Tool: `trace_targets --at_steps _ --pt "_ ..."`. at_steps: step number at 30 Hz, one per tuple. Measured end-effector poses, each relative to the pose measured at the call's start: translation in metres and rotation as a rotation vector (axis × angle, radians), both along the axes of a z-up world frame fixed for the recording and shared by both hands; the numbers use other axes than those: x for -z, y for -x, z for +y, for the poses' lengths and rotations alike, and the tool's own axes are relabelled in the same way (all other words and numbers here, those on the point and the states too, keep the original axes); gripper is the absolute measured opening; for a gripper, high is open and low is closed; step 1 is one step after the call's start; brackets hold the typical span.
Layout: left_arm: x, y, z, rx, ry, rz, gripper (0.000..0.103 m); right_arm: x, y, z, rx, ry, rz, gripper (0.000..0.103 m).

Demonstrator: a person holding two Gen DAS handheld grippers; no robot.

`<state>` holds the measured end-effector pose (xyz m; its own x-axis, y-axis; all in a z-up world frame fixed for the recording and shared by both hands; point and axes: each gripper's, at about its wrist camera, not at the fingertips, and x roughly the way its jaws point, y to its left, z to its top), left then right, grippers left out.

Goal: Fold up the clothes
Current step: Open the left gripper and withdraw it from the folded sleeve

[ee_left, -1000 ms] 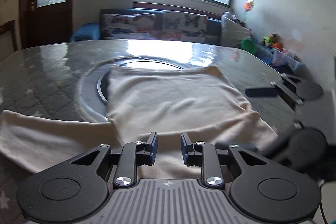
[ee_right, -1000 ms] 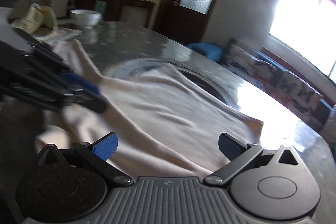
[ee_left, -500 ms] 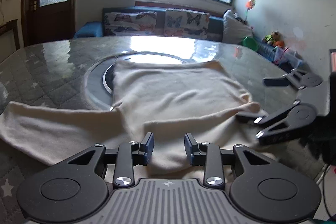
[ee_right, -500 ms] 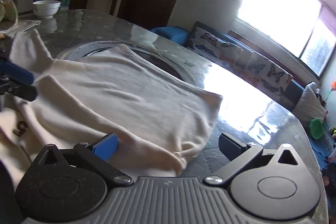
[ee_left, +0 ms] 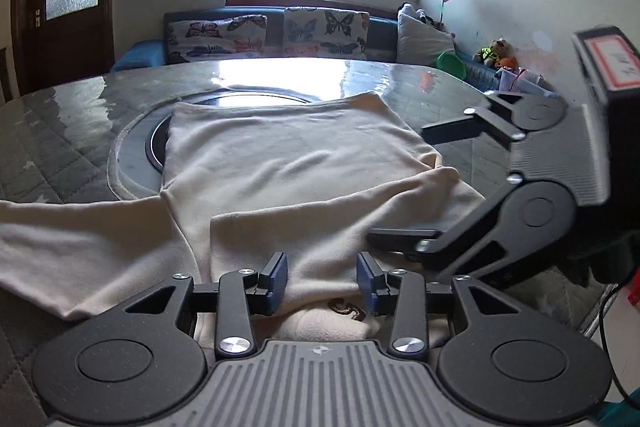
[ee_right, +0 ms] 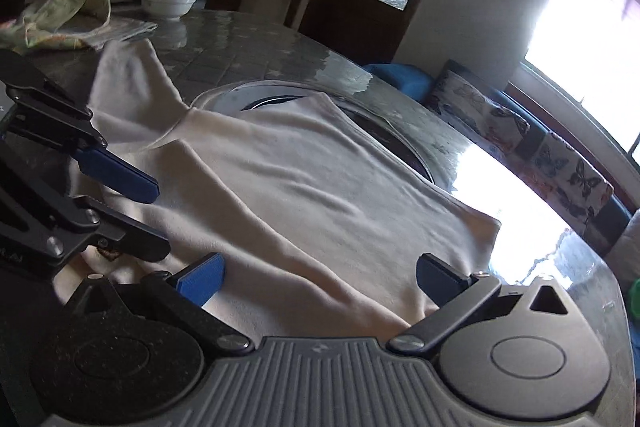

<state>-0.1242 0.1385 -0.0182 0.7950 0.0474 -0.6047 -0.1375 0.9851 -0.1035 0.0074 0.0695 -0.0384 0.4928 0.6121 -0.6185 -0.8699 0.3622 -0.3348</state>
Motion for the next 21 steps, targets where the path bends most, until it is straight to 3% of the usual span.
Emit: trace_targets --at_steps 14,21 --pt "0.003 0.006 -0.004 -0.022 -0.072 -0.001 0.046 0.002 -0.011 0.024 0.010 -0.021 0.018 0.103" --pt "-0.003 0.014 0.014 -0.085 -0.038 -0.021 0.046 0.000 -0.027 0.031 0.062 -0.061 0.062 0.103"
